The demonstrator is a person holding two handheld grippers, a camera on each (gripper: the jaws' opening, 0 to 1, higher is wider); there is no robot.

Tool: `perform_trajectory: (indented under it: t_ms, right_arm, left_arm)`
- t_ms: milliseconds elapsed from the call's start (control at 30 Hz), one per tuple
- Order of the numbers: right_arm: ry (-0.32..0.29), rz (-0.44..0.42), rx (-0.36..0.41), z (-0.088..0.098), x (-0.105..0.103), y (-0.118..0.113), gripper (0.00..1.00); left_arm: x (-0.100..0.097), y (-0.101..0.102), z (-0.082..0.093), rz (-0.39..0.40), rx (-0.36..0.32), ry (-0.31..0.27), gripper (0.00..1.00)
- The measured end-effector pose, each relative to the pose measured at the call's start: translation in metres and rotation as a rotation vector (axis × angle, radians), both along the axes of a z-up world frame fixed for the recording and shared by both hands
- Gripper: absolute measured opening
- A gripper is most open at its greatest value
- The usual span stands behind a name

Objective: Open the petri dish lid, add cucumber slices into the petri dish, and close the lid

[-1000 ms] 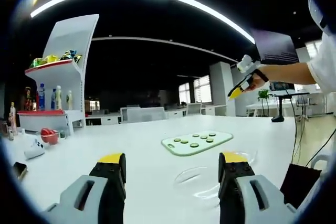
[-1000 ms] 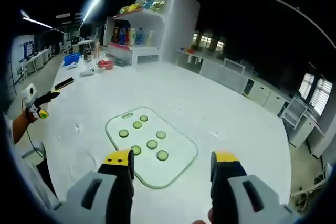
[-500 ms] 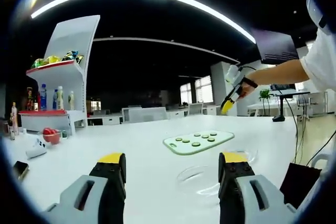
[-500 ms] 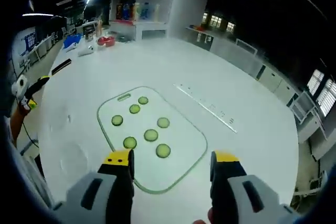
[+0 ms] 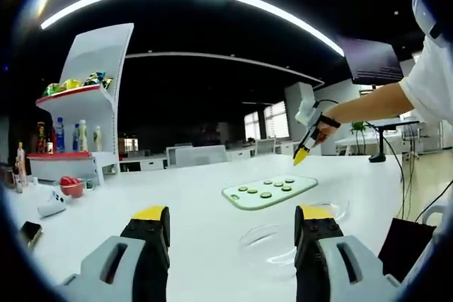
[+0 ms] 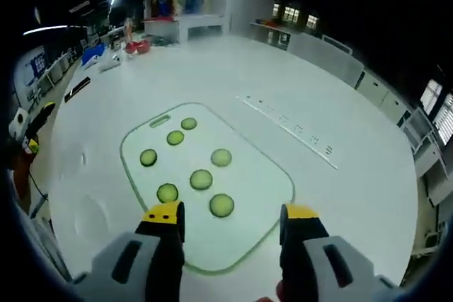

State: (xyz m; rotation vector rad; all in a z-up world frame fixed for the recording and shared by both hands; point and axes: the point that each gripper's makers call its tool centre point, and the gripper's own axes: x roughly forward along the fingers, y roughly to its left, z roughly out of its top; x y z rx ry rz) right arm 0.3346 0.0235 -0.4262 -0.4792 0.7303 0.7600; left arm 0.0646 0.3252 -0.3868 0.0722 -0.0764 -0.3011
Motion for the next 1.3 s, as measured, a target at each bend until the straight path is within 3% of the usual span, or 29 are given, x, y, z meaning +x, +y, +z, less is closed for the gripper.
perform_trajectory:
  t_ms: [200,733,1000,1300]
  right_arm:
    - [0.028,0.009,-0.028,-0.012,-0.002,0.005,0.51]
    - [0.071,0.006,-0.066,-0.045,0.024,0.004,0.47]
    - [0.082,-0.001,-0.078,-0.052,0.032,0.002,0.45]
    - [0.089,-0.007,-0.077,-0.055,0.028,0.003,0.41]
  left_arm:
    - [0.000,0.004,0.002,0.017,-0.005,-0.005,0.72]
    - [0.000,0.006,0.000,0.032,-0.017,-0.005,0.72]
    - [0.000,0.005,0.001,0.030,-0.024,-0.007,0.72]
    - [0.001,0.006,-0.001,0.032,-0.034,-0.001,0.72]
